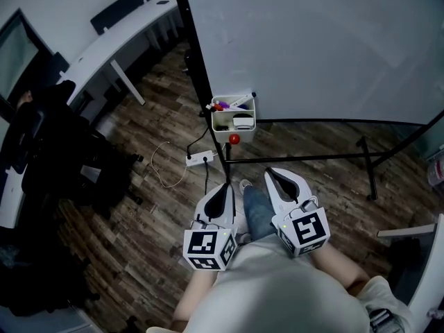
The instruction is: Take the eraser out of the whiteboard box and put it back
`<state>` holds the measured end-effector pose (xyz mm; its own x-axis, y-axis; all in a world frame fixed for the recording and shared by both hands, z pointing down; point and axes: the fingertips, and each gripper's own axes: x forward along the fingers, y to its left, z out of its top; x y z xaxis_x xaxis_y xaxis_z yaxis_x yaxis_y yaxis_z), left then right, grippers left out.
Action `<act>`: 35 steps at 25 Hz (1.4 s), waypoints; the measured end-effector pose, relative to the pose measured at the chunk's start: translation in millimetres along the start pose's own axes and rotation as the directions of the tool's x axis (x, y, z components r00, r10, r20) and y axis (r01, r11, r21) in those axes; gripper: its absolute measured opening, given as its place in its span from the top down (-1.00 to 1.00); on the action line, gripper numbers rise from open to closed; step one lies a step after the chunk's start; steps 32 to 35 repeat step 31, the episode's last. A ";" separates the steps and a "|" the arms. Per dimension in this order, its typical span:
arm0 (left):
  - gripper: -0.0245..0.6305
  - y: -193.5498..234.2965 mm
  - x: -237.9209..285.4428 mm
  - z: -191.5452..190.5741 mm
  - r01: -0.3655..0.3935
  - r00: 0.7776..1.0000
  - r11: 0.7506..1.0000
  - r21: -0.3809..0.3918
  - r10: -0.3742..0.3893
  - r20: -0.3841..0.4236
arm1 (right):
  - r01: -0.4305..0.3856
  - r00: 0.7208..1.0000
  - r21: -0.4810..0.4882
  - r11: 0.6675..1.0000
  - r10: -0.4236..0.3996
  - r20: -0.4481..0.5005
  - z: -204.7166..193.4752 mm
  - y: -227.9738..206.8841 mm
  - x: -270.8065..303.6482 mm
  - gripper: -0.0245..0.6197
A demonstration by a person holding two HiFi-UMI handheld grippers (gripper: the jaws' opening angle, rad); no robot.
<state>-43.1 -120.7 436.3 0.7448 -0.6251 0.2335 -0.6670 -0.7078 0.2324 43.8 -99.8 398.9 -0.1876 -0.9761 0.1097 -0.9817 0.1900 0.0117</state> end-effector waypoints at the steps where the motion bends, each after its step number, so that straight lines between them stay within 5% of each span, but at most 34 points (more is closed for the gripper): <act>1: 0.92 -0.7 -1.8 -1.0 -0.001 1.000 1.000 0.000 0.001 -0.001 | -0.001 1.000 0.004 1.000 0.002 -0.002 -0.9 1.3 -2.0 0.91; 35: 0.92 3.1 -14.3 -9.9 -0.004 1.000 0.999 -0.049 0.004 -0.009 | -0.017 0.998 0.023 1.000 0.018 -0.061 -11.5 23.1 -3.9 0.91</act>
